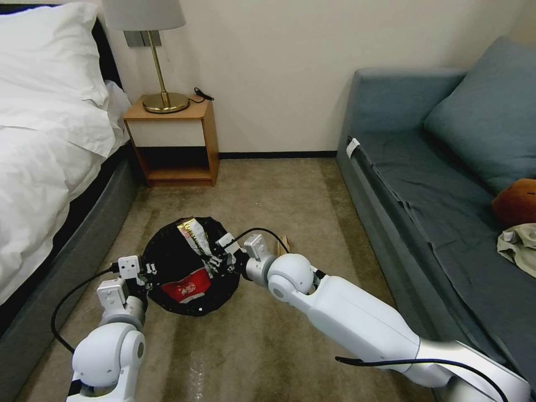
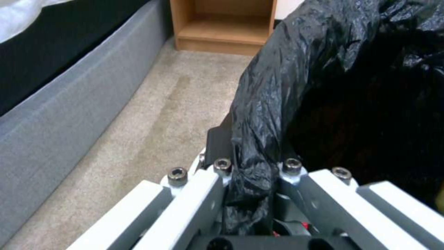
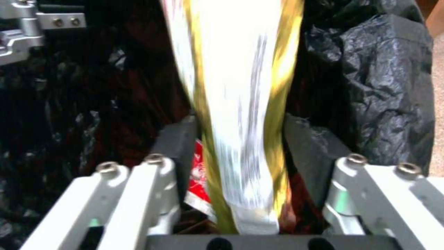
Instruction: Pick up the trash bin, then pick up the garbage on the floor and place it into the trash bin.
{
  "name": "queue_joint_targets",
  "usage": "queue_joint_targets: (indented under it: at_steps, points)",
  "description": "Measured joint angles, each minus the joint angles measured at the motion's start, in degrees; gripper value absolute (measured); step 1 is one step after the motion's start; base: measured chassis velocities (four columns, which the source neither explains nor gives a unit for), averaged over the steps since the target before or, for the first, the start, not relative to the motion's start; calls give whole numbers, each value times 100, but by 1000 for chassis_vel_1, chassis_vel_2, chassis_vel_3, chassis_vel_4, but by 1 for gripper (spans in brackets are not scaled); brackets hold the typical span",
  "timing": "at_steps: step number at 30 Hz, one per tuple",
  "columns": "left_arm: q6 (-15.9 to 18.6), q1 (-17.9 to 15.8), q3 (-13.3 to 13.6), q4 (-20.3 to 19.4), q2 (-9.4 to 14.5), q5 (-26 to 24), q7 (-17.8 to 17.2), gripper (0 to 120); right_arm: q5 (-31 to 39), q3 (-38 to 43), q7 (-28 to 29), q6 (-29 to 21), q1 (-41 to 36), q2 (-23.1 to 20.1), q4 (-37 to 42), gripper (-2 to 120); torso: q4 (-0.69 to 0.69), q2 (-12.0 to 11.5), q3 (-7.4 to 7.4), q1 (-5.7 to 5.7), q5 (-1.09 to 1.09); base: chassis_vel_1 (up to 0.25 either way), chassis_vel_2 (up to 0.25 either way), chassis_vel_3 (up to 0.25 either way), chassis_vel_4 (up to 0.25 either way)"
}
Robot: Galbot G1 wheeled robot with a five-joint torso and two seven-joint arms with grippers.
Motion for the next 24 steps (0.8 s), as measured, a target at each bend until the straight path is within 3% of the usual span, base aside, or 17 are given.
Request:
queue_joint_targets:
  at_steps: [4,6,11,12,20,24]
  points:
    - [-2,-9,-19,21,19,-24,0,3,5,-9,37,-5,-18,-2,51,62,0,0,0,0,0,0,0,0,0]
    - [-6,-26,-59,37,35,-50,1,3,16,-25,64,-10,-28,-4,112,74,0,0,0,0,0,0,0,0,0]
    - [-12,-28,-92,41,54,-68,3,3,35,8,184,104,-41,48,178,87,0,0,0,0,0,0,0,0,0]
    - [-17,-26,-120,42,64,-69,3,3,38,103,293,155,-44,102,197,95,0,0,0,0,0,0,0,0,0]
    - [-22,-36,-204,43,6,-64,0,3,92,547,524,-68,-48,116,293,100,1,0,0,0,0,0,0,0,0]
    - [-23,-32,-205,43,-38,-56,1,3,-62,1077,587,-162,-158,-105,437,100,0,0,0,0,1,0,0,0,0]
